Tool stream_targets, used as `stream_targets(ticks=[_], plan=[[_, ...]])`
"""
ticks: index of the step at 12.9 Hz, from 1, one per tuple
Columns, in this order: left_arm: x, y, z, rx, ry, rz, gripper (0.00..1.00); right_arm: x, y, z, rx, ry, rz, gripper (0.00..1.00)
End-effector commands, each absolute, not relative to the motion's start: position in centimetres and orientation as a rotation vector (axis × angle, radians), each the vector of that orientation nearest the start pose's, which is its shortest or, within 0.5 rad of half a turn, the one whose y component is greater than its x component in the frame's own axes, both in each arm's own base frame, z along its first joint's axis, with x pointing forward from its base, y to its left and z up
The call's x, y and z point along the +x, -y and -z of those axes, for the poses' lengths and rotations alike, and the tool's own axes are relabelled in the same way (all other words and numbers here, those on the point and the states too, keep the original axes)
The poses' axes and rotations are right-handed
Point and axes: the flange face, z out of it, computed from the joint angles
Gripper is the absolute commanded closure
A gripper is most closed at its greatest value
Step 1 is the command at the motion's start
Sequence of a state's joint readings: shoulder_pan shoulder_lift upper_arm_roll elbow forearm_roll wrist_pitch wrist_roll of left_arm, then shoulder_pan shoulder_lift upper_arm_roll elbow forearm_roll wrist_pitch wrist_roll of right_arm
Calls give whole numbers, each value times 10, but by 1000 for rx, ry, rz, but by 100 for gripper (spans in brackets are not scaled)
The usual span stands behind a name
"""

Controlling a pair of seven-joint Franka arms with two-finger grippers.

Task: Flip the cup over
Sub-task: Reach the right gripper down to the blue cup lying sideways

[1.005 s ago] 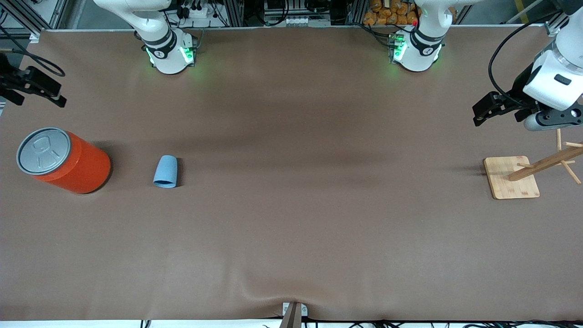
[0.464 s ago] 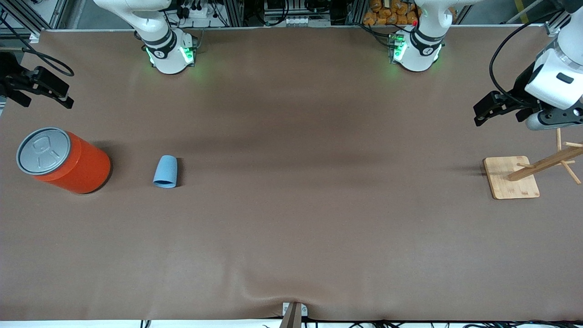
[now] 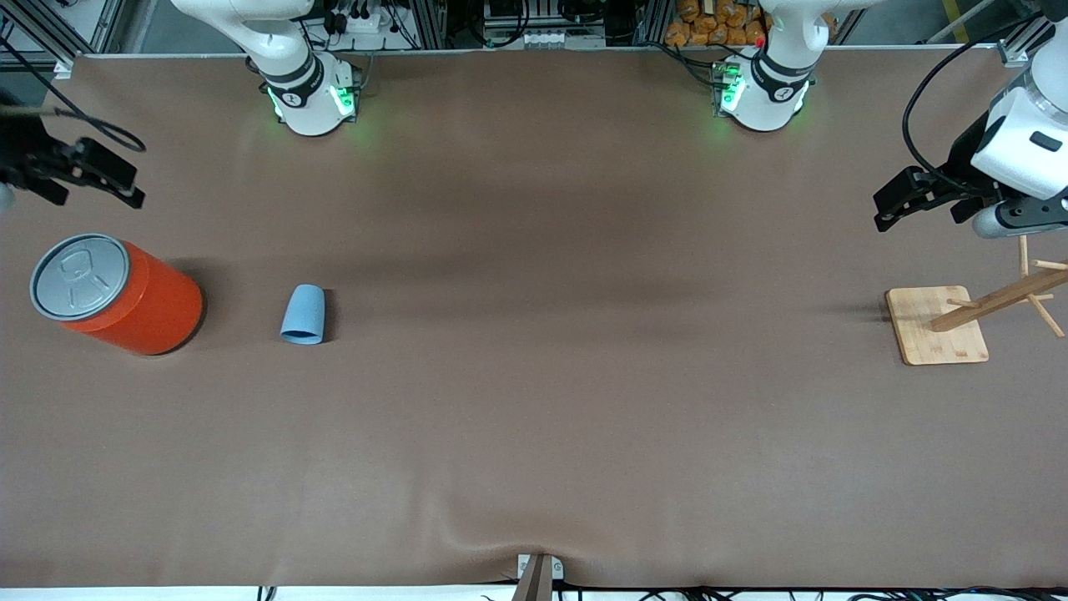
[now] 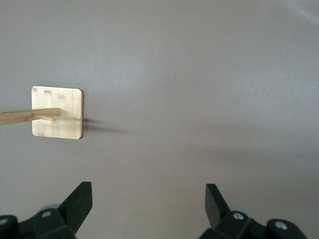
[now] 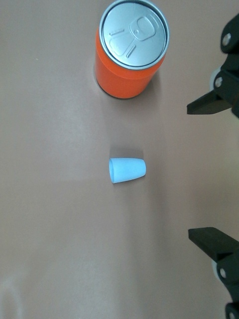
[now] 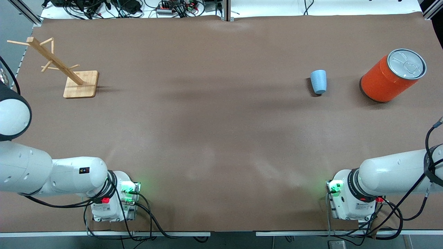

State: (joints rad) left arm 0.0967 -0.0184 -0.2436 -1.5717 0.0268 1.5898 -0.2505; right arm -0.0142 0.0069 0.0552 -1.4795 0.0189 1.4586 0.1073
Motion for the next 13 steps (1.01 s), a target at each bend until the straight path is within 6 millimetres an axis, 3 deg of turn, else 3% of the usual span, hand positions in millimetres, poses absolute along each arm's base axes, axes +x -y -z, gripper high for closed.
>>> stream_targets(ticks=[1,2,5,7,9,11,13], plan=[[547,80,-639,-3116,127,69,0,572,-32,-612,-3125,-97,-162,0],[547,82,-639,-3116,120,67,0,587,-41,-576,-3123,-74,-267,0],[549,88,-634,-3118,103,55,0,594,-59,-523,-3114,-31,-419,0],[553,97,-626,-3120,86,44,0,600,-63,-463,-3111,-22,-442,0],[555,99,-621,-3121,83,32,0,591,-61,-412,-3115,-31,-398,0],[556,106,-619,-3121,64,28,0,582,-59,-372,-3107,-45,-361,0],[567,110,-602,-3120,46,13,0,569,-55,-328,-3107,-31,-312,0]])
